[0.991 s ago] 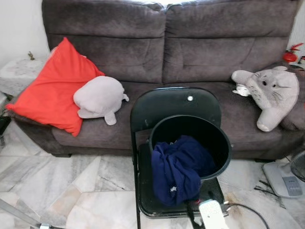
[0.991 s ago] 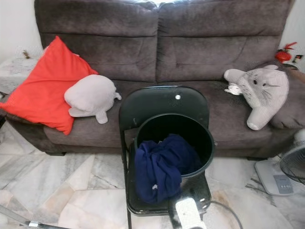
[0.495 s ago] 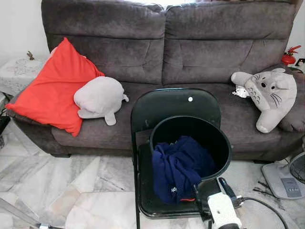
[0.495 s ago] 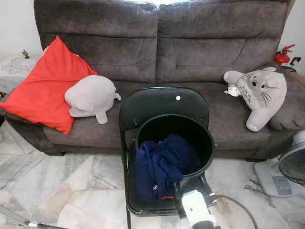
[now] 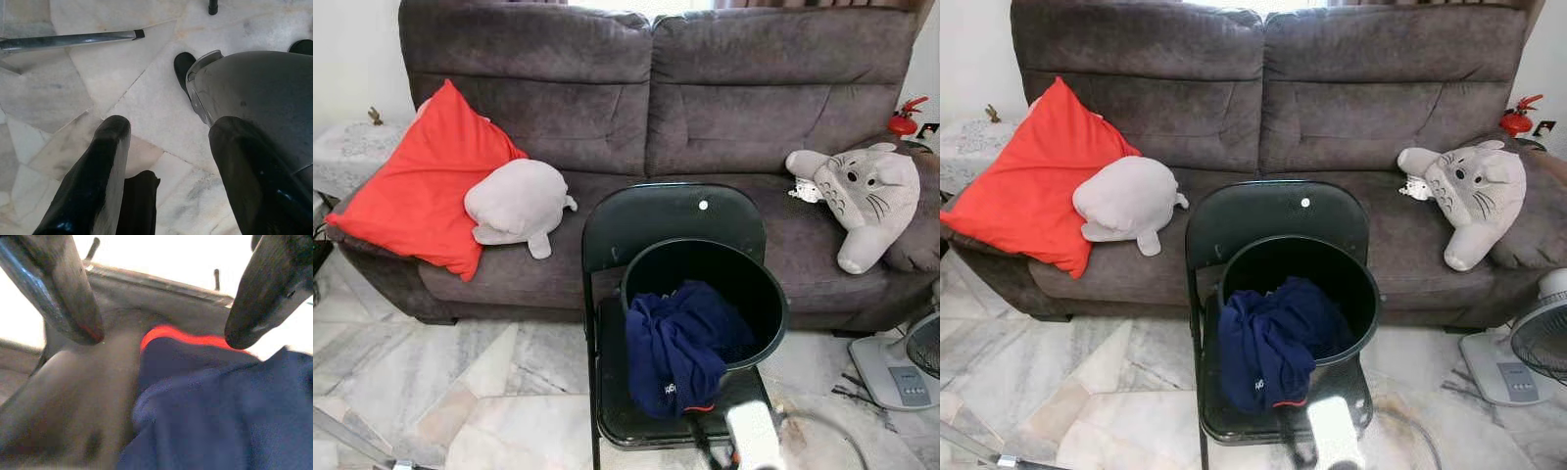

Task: Hang hanger

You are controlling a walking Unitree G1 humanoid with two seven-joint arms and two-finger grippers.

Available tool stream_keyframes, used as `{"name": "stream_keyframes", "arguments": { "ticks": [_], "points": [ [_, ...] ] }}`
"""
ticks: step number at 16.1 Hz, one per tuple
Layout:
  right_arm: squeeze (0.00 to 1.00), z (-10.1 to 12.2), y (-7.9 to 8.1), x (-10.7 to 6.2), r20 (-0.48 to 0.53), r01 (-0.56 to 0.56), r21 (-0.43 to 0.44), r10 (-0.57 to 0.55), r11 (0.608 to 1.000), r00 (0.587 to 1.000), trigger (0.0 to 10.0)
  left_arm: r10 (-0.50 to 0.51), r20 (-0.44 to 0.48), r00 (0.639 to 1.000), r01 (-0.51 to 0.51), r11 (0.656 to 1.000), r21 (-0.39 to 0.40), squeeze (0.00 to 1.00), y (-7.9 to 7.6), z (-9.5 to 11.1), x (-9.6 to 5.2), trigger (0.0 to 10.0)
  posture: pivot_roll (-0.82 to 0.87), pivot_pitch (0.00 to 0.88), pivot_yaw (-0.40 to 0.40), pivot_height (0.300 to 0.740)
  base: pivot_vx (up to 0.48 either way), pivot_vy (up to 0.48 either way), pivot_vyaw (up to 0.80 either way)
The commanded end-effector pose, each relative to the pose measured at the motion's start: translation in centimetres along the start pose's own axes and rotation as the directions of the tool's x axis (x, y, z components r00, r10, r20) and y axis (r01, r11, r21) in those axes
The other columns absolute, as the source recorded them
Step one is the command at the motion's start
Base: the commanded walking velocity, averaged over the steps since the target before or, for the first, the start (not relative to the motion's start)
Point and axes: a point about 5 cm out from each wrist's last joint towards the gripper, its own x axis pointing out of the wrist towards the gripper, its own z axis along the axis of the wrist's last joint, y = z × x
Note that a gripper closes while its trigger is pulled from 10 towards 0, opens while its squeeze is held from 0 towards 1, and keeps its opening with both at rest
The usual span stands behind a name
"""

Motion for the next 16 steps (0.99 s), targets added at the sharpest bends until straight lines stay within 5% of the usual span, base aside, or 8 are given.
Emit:
{"name": "stream_keyframes", "arguments": {
  "ticks": [1,5,9,12,13,14,16],
  "points": [
    [0.0,0.1,-0.7,0.1,-0.001,0.017,0.008,-0.017,1.0,1.0,10.0,0.004,-0.026,1.0,-0.003,1.0,0.002,0.0,0.1,-0.7,-0.1,10.0,-0.1,0.067,0.017,0.74,0.0,0.0,0.0],
    [0.0,2.0,-2.3,1.0,0.061,-0.003,0.023,0.002,1.0,0.998,10.0,0.002,-0.027,1.0,-0.002,1.0,0.003,0.0,0.0,-0.7,-0.1,10.0,-0.1,0.07,0.022,0.74,0.0,0.0,0.0],
    [0.0,2.1,-1.0,1.6,0.037,-0.205,-0.002,0.205,0.979,0.978,10.0,0.005,-0.029,1.0,-0.004,1.0,0.006,0.0,0.1,-0.7,-0.1,10.0,-0.09,0.074,0.026,0.74,0.0,0.0,0.0],
    [0.0,2.2,-0.9,1.9,0.029,-0.244,-0.012,0.244,0.97,0.969,10.0,0.009,-0.031,0.999,-0.008,1.0,0.009,0.0,0.1,-0.7,-0.1,10.0,-0.09,0.075,0.029,0.74,0.0,0.0,0.0],
    [0.0,2.3,-1.0,2.1,0.031,-0.249,-0.015,0.25,0.968,0.968,4.9,0.009,-0.031,0.999,-0.009,1.0,0.011,0.0,0.1,-0.7,-0.1,10.0,-0.08,0.075,0.029,0.74,0.0,0.0,0.0],
    [0.0,2.4,-1.1,2.2,0.035,-0.245,-0.016,0.245,0.969,0.969,0.9,0.009,-0.031,0.999,-0.009,1.0,0.012,0.0,0.1,-0.7,-0.1,10.0,-0.08,0.075,0.029,0.74,0.0,0.0,0.0],
    [0.0,2.5,-1.0,2.3,0.04,-0.251,-0.02,0.252,0.968,0.967,0.0,0.009,-0.03,0.999,-0.009,1.0,0.014,0.0,0.1,-0.7,-0.1,10.0,-0.08,0.075,0.029,0.74,0.0,0.0,0.0]
  ]
}}
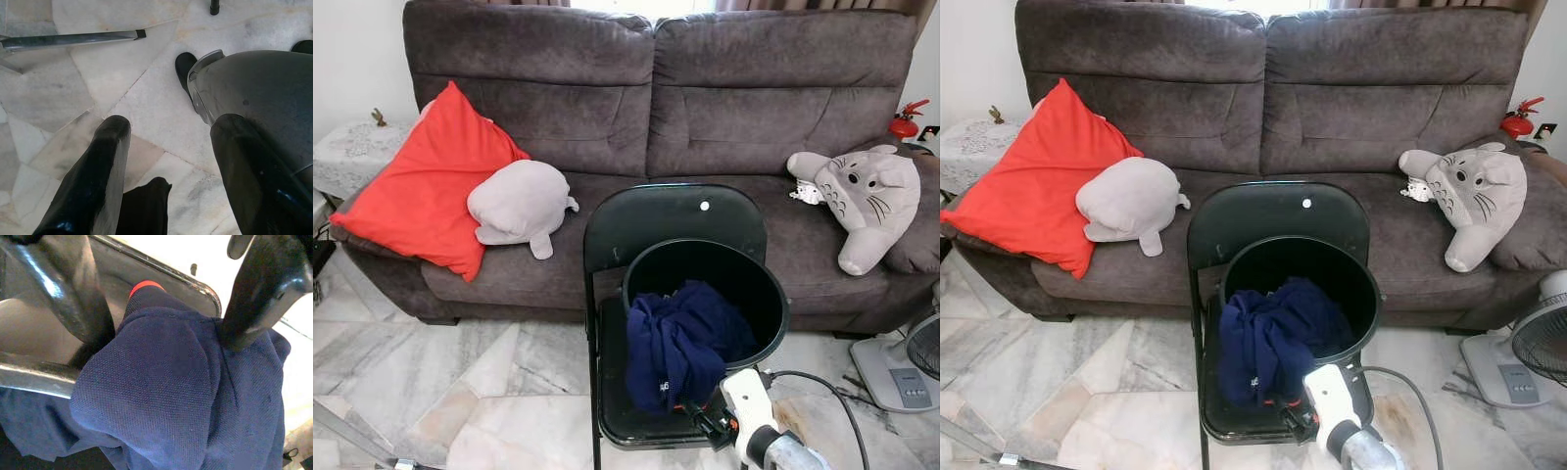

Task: Hang hanger

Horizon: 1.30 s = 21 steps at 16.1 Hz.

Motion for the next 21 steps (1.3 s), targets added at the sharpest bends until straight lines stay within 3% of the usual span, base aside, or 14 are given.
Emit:
{"name": "stream_keyframes", "arguments": {
  "ticks": [1,13,17,21],
  "points": [
    [0.0,0.0,0.1,0.1,0.007,-0.004,0.004,0.004,1.0,1.0,0.0,0.004,-0.031,1.0,-0.004,1.0,0.014,0.0,0.1,-0.7,-0.1,10.0,-0.08,0.075,0.029,0.74,0.0,0.0,0.0],
    [0.0,0.9,1.1,-0.1,0.081,0.0,0.009,-0.001,1.0,0.997,0.0,0.002,-0.032,0.999,-0.002,1.0,0.02,0.0,0.0,-0.7,-0.1,10.0,-0.09,0.069,0.023,0.74,0.0,0.0,0.0],
    [0.0,1.4,0.8,-0.9,0.107,0.075,0.02,-0.076,0.997,0.991,0.0,-0.002,-0.032,0.999,0.003,1.0,0.023,0.0,-0.1,-0.6,-0.1,10.0,-0.1,0.062,0.018,0.74,0.0,0.0,0.0],
    [0.0,3.4,0.6,-3.0,0.192,0.189,0.07,-0.199,0.98,0.961,0.0,-0.006,-0.03,1.0,0.007,1.0,0.022,0.0,-0.2,-0.5,0.0,10.0,-0.12,0.056,0.013,0.74,0.0,0.0,0.0]
  ]
}}
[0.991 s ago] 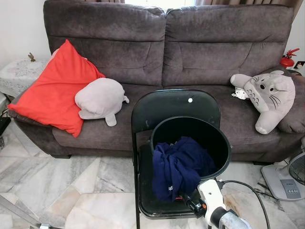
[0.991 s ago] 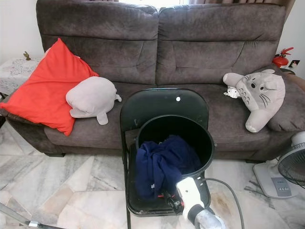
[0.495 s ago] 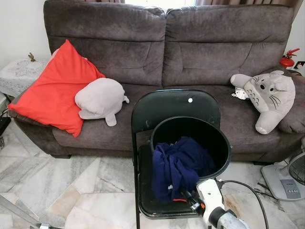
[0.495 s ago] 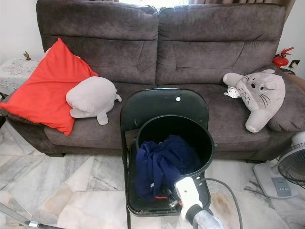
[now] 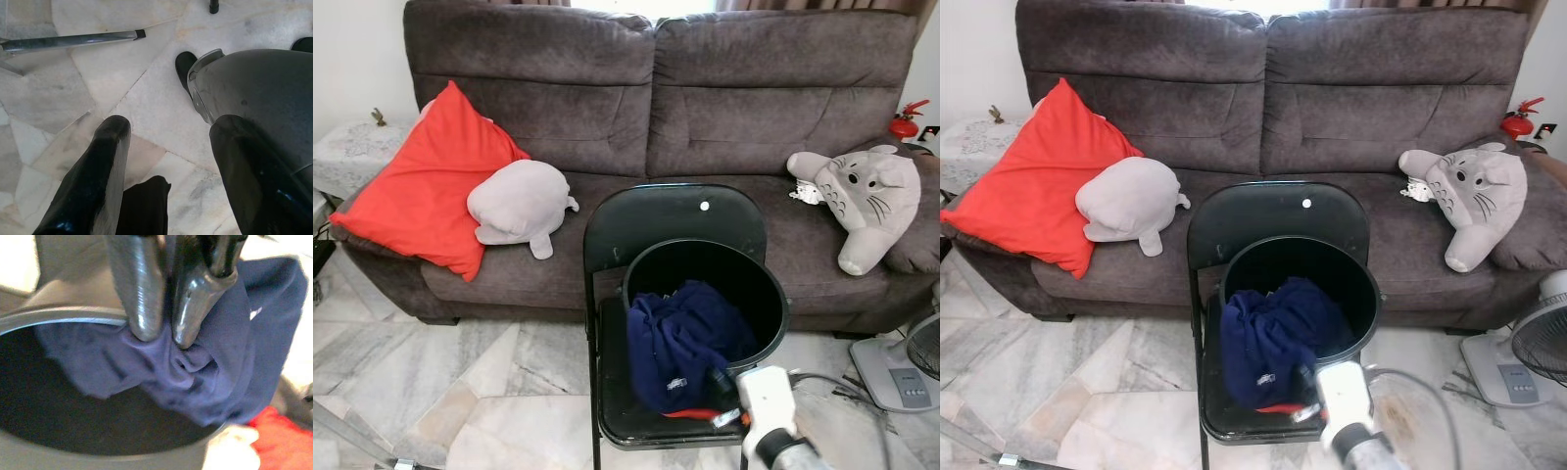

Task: Hang hanger

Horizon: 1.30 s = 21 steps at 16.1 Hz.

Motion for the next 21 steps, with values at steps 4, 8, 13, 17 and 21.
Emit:
{"name": "stream_keyframes", "arguments": {
  "ticks": [4,8,13,17,21],
  "points": [
    [0.0,4.7,-1.4,-1.1,0.152,0.13,0.05,-0.136,0.99,0.979,0.0,-0.007,-0.026,1.0,0.008,1.0,0.014,0.0,-0.2,-0.3,0.0,10.0,-0.14,0.043,0.012,0.74,0.0,0.0,0.0],
    [0.0,12.4,-5.7,-1.2,0.376,0.306,0.13,-0.333,0.943,0.865,0.0,-0.009,-0.017,1.0,0.01,1.0,0.009,0.0,-0.4,-0.1,0.1,10.0,-0.16,0.026,0.009,0.74,0.0,0.0,0.0],
    [0.0,21.6,-11.4,-3.9,0.583,0.494,0.121,-0.464,0.861,0.667,0.0,-0.009,-0.013,1.0,0.009,1.0,-0.004,0.0,-0.6,0.1,0.1,10.0,-0.18,0.017,0.001,0.74,0.0,0.0,0.0],
    [0.0,23.2,-10.7,-2.1,0.505,0.414,-0.033,-0.343,0.909,0.792,0.0,-0.008,-0.015,1.0,0.008,1.0,-0.01,0.0,-0.7,0.2,0.1,10.0,-0.18,0.016,-0.003,0.74,0.0,0.0,0.0],
    [0.0,18.2,-8.4,1.6,0.271,0.299,0.01,-0.29,0.954,0.918,0.0,-0.006,-0.016,1.0,0.006,1.0,-0.02,0.0,-0.7,0.1,0.1,10.0,-0.16,0.014,-0.004,0.74,0.0,0.0,0.0]
  ]
}}
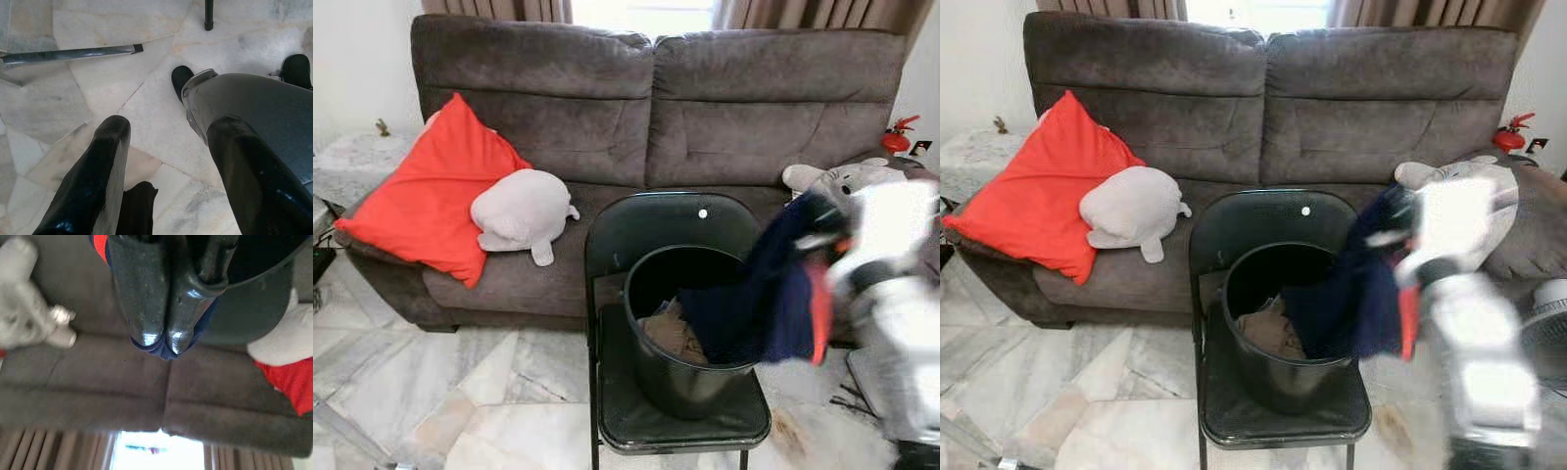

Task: Hang hanger

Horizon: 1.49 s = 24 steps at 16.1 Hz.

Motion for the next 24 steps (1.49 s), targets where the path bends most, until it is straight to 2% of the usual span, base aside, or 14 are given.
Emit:
{"name": "stream_keyframes", "arguments": {
  "ticks": [1,3,6,7,8,9,11,12,14,16,17,21,23,24],
  "points": [
    [0.0,-0.9,-0.8,0.1,-0.052,0.082,0.044,-0.08,0.996,0.995,0.0,-0.001,-0.033,0.999,0.0,1.0,-0.008,0.0,0.0,-0.7,-0.1,10.0,-0.16,0.015,-0.003,0.74,0.0,0.0,0.0],
    [0.0,-2.0,-2.3,-0.1,-0.108,0.24,0.167,-0.225,0.956,0.968,0.0,-0.001,-0.034,0.999,0.0,1.0,-0.007,0.0,0.0,-0.8,-0.1,10.0,-0.16,0.016,-0.001,0.74,0.0,0.0,0.0],
    [0.0,-2.7,-5.3,-1.8,-0.135,0.45,0.446,-0.439,0.774,0.888,0.0,0.002,-0.035,0.999,-0.002,1.0,-0.002,0.0,0.1,-0.8,-0.1,10.0,-0.16,0.018,0.003,0.74,0.0,0.0,0.0],
    [0.0,-2.5,-5.0,-1.5,-0.128,0.416,0.456,-0.405,0.787,0.905,0.0,0.002,-0.036,0.999,-0.002,1.0,0.001,0.0,0.1,-0.8,-0.1,10.0,-0.17,0.016,0.008,0.74,0.0,0.0,0.0],
    [0.0,-2.1,-4.1,-1.0,-0.117,0.347,0.406,-0.329,0.845,0.937,0.0,0.002,-0.036,0.999,-0.002,1.0,0.004,0.0,0.1,-0.8,-0.1,10.0,-0.17,0.015,0.009,0.74,0.0,0.0,0.0],
    [0.0,-1.0,-0.9,0.5,-0.071,0.153,0.333,-0.137,0.931,0.988,0.0,0.002,-0.034,0.999,-0.002,1.0,0.005,0.0,0.1,-0.8,-0.1,10.0,-0.17,0.01,0.01,0.74,0.0,0.0,0.0],
    [0.0,0.4,1.7,1.7,-0.01,0.006,0.412,-0.003,0.911,1.0,0.0,0.005,-0.031,0.999,-0.005,1.0,0.001,0.0,0.1,-0.7,-0.1,10.0,-0.16,0.002,0.016,0.74,0.0,0.0,0.0],
    [0.0,2.1,3.9,4.3,0.011,-0.063,0.426,0.065,0.903,0.998,0.0,0.005,-0.031,1.0,-0.005,1.0,0.004,0.0,0.1,-0.7,-0.1,10.0,-0.17,0.0,0.024,0.74,0.0,0.0,0.0],
    [0.0,5.1,3.4,7.5,0.069,-0.01,0.49,-0.027,0.872,0.997,0.0,0.007,-0.031,0.999,-0.006,1.0,0.009,0.0,0.1,-0.7,-0.1,10.0,-0.17,0.0,0.029,0.74,0.0,0.0,0.0],
    [0.0,7.8,2.1,8.6,0.115,0.053,0.595,-0.15,0.802,0.982,0.0,0.01,-0.031,0.999,-0.009,1.0,0.013,0.0,0.1,-0.7,-0.1,10.0,-0.17,0.0,0.026,0.74,0.0,0.0,0.0],
    [0.0,7.9,0.8,8.1,0.096,0.125,0.639,-0.24,0.759,0.966,0.0,0.013,-0.03,0.999,-0.013,1.0,0.009,0.0,0.1,-0.7,-0.1,10.0,-0.17,0.0,0.024,0.74,0.0,0.0,0.0],
    [0.0,1.6,-0.5,3.3,-0.079,0.304,0.632,-0.33,0.713,0.941,0.0,0.001,-0.036,0.999,0.0,1.0,0.018,0.0,0.2,-0.8,-0.1,10.0,-0.2,0.023,0.028,0.74,0.0,0.0,0.0],
    [0.0,-3.3,-1.1,0.0,-0.257,0.46,0.606,-0.388,0.649,0.885,0.0,-0.005,-0.034,0.999,0.005,1.0,0.023,0.0,0.2,-0.8,-0.1,10.0,-0.2,0.031,0.03,0.74,0.0,0.0,0.0],
    [0.0,-5.9,-1.6,-1.6,-0.355,0.54,0.609,-0.41,0.581,0.84,0.0,-0.005,-0.032,0.999,0.006,1.0,0.024,0.0,0.3,-0.7,-0.1,10.0,-0.2,0.032,0.031,0.74,0.0,0.0,0.0]
  ]
}}
